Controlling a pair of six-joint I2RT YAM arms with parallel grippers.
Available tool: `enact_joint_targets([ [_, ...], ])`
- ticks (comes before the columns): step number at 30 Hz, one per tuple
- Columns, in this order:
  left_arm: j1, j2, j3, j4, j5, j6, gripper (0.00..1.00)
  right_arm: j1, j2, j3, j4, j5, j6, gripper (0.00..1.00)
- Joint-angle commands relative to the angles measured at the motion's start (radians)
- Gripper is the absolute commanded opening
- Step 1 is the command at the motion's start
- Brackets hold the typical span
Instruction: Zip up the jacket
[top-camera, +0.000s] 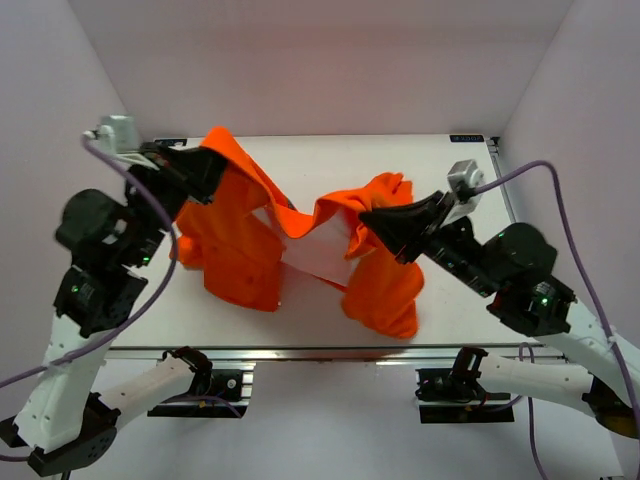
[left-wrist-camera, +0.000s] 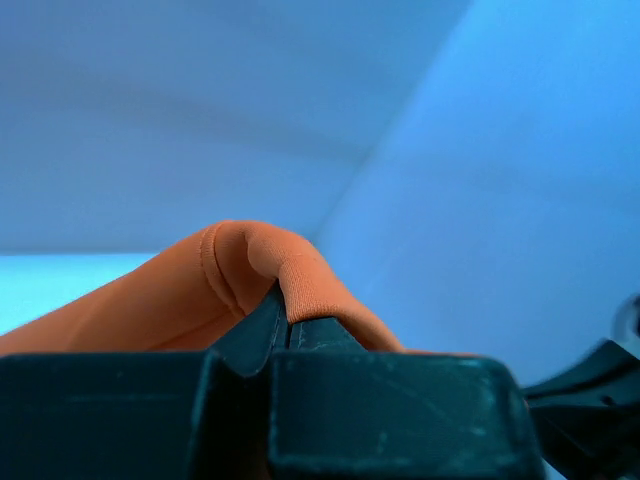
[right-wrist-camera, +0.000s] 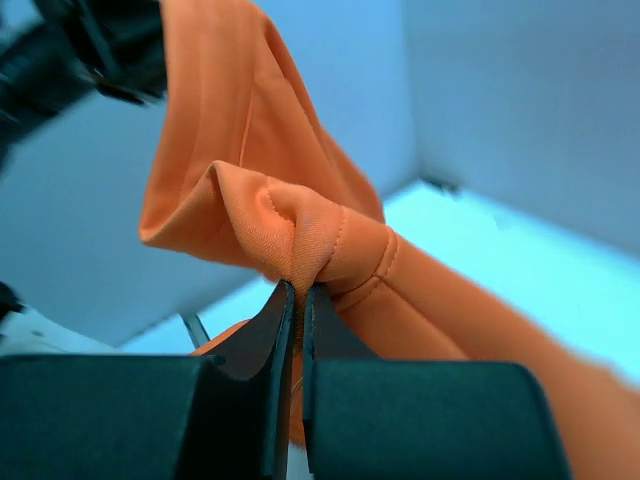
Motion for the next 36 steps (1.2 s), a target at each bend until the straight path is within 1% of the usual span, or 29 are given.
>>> enact_joint_targets([
  [1, -0.002, 0.019, 0.147, 0.093, 0.141, -0.062, 0.00, 0.003, 0.046, 0.172, 0.181, -0.187, -0.097, 0.00],
  [2, -0.002, 0.024, 0.174, 0.098, 0.154, -0.073, 0.00, 0.003, 0.054, 0.233, 0.192, -0.186, -0.098, 0.00],
  [5, -0.002, 0.073, 0.287, 0.116, 0.212, -0.105, 0.00, 0.003, 0.075, 0.304, 0.234, -0.146, -0.123, 0.00],
  [8, -0.002, 0.145, 0.352, 0.130, 0.198, -0.132, 0.00, 0.003, 0.114, 0.372, 0.258, -0.011, -0.164, 0.00],
  [9, -0.002, 0.167, 0.361, 0.138, 0.189, -0.133, 0.00, 0.003, 0.129, 0.407, 0.258, 0.079, -0.186, 0.00],
  [11, -0.002, 0.243, 0.390, 0.133, 0.130, -0.133, 0.00, 0.003, 0.195, 0.441, 0.243, 0.179, -0.224, 0.00],
  [12, -0.002, 0.272, 0.396, 0.116, 0.082, -0.136, 0.00, 0.003, 0.221, 0.480, 0.226, 0.290, -0.227, 0.00],
  [13, -0.002, 0.298, 0.400, 0.112, 0.045, -0.130, 0.00, 0.003, 0.279, 0.494, 0.209, 0.353, -0.227, 0.00],
  [15, -0.002, 0.387, 0.391, 0.092, -0.088, -0.119, 0.00, -0.005, 0.336, 0.501, 0.220, 0.513, -0.301, 0.00],
  [16, -0.002, 0.421, 0.383, 0.087, -0.146, -0.115, 0.01, -0.062, 0.389, 0.507, 0.215, 0.535, -0.302, 0.00],
  [17, 0.001, 0.503, 0.378, 0.073, -0.239, -0.115, 0.03, -0.121, 0.417, 0.517, 0.133, 0.474, -0.201, 0.00],
  [18, 0.018, 0.557, 0.390, 0.060, -0.233, -0.115, 0.04, -0.211, 0.442, 0.533, 0.056, 0.378, -0.099, 0.00],
  [19, 0.077, 0.614, 0.409, 0.040, -0.196, -0.125, 0.05, -0.423, 0.497, 0.539, -0.007, 0.243, -0.004, 0.00],
  [20, 0.113, 0.742, 0.450, 0.005, -0.094, -0.153, 0.05, -0.505, 0.531, 0.525, -0.033, 0.060, 0.091, 0.00],
  [21, 0.162, 0.809, 0.470, -0.002, -0.072, -0.159, 0.06, -0.600, 0.622, 0.510, -0.021, 0.019, 0.100, 0.00],
  [22, 0.184, 0.875, 0.491, -0.005, -0.060, -0.167, 0.09, -0.635, 0.682, 0.520, -0.019, -0.008, 0.112, 0.00],
  [23, 0.201, 0.944, 0.517, -0.003, -0.040, -0.168, 0.18, -0.661, 0.756, 0.551, -0.030, -0.038, 0.118, 0.00],
  [24, 0.227, 1.083, 0.591, 0.016, 0.020, -0.155, 0.29, -0.717, 0.916, 0.592, -0.056, -0.162, 0.144, 0.00],
  [25, 0.236, 1.162, 0.658, 0.012, 0.042, -0.147, 0.42, -0.745, 0.998, 0.643, -0.076, -0.234, 0.173, 0.00],
  [26, 0.245, 1.244, 0.751, -0.055, 0.071, -0.142, 0.57, -0.768, 1.088, 0.780, -0.096, -0.363, 0.185, 0.00],
  [27, 0.265, 1.402, 0.856, -0.088, 0.173, -0.124, 0.97, -0.808, 1.255, 0.862, -0.154, -0.412, 0.216, 0.09],
  [28, 0.274, 1.461, 1.021, -0.117, 0.215, -0.122, 0.98, -0.825, 1.329, 0.955, -0.198, -0.463, 0.224, 0.19],
  [29, 0.282, 1.484, 1.030, -0.099, 0.256, -0.125, 0.98, -0.835, 1.395, 1.131, -0.245, -0.546, 0.228, 0.28],
  [30, 0.294, 1.481, 0.994, -0.068, 0.293, -0.125, 0.98, -0.844, 1.472, 1.190, -0.315, -0.569, 0.231, 0.53],
  [31, 0.296, 1.427, 0.881, -0.013, 0.304, -0.121, 0.98, -0.844, 1.477, 1.214, -0.328, -0.601, 0.219, 0.65],
  [32, 0.296, 1.390, 0.819, 0.018, 0.293, -0.097, 0.98, -0.842, 1.459, 1.140, -0.319, -0.614, 0.212, 0.77],
  [33, 0.296, 1.353, 0.765, 0.036, 0.292, -0.087, 0.98, -0.841, 1.377, 1.061, -0.291, -0.618, 0.207, 0.89],
  [35, 0.296, 1.259, 0.670, 0.038, 0.275, -0.064, 0.98, -0.838, 1.254, 0.862, -0.167, -0.603, 0.198, 0.89],
  [36, 0.296, 1.232, 0.650, 0.024, 0.278, -0.061, 0.98, -0.836, 1.126, 0.671, -0.127, -0.599, 0.196, 0.89],
])
